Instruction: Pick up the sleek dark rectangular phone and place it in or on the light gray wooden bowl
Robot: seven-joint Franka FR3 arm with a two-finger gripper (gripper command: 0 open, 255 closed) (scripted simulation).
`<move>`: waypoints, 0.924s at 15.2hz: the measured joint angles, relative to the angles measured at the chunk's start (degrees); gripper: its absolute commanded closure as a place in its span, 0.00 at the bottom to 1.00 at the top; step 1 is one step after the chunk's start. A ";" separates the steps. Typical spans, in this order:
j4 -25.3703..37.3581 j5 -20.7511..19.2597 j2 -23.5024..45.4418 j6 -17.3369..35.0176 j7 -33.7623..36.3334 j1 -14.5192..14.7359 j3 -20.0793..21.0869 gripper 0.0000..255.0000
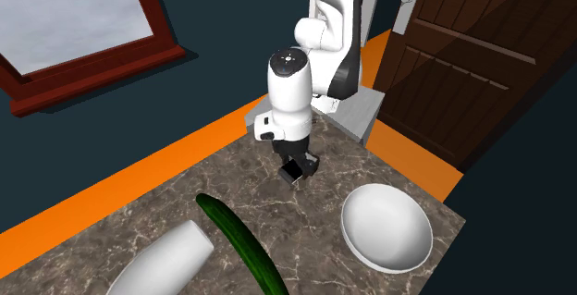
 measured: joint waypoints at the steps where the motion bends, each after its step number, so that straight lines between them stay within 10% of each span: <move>1: 0.13 0.12 -0.52 -0.64 0.01 0.03 0.02 1.00; 14: 5.20 0.99 -5.88 -10.97 -0.29 -0.10 -0.38 1.00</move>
